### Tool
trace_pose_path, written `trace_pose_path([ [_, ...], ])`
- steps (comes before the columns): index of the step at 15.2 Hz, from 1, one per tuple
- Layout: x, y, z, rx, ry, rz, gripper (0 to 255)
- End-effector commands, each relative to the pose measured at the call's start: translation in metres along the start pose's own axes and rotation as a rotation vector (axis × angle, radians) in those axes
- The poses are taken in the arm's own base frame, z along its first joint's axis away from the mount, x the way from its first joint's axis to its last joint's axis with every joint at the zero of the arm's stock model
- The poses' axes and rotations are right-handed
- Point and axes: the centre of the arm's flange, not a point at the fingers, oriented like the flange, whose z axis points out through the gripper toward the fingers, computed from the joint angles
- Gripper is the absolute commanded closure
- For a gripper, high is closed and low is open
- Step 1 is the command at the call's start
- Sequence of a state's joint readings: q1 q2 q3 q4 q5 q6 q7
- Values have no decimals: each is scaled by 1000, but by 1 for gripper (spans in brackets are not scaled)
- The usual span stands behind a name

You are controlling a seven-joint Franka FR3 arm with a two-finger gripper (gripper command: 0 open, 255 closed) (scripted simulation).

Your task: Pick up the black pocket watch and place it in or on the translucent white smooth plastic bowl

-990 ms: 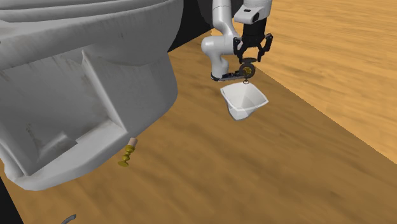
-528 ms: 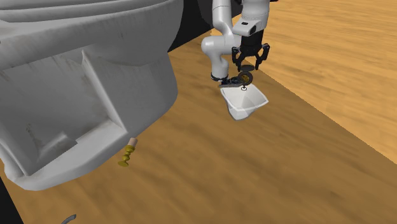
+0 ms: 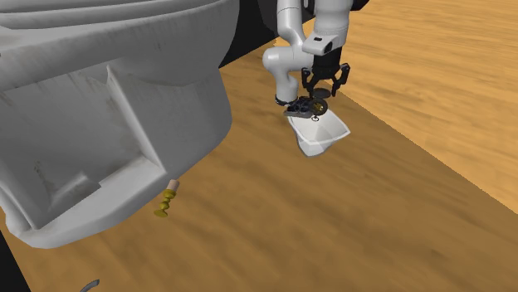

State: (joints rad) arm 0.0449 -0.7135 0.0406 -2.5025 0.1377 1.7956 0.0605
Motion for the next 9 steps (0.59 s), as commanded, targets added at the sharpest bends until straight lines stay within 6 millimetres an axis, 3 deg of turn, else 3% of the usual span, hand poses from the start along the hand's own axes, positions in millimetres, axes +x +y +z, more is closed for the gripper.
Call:
trace_pose_path([
  [1, 0, 0, 1, 0, -1, 0, 255],
  [3, 0, 0, 1, 0, -1, 0, 255],
  [4, 0, 0, 1, 0, -1, 0, 0],
  [9, 0, 0, 1, 0, -1, 0, 0],
])
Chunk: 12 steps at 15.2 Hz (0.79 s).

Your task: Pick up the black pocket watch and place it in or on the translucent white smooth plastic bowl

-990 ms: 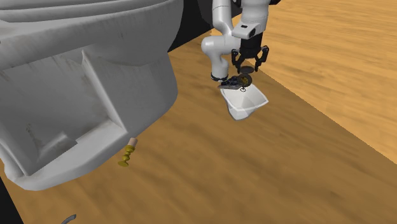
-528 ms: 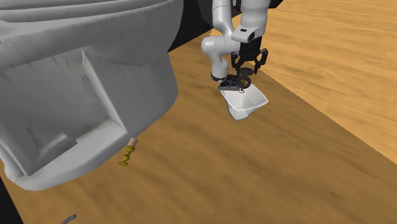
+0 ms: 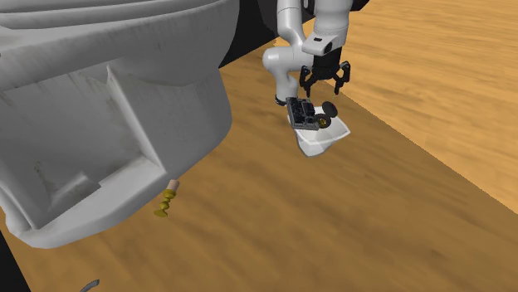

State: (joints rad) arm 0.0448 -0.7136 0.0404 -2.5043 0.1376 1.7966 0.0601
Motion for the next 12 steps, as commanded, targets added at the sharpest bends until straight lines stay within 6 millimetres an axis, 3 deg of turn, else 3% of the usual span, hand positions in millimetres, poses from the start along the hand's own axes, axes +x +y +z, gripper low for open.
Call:
trace_pose_path([
  [1, 0, 0, -13, 0, 0, 0, 0],
  [4, 0, 0, -50, 0, 0, 0, 0],
  [12, 0, 0, -50, 0, 0, 0, 0],
])
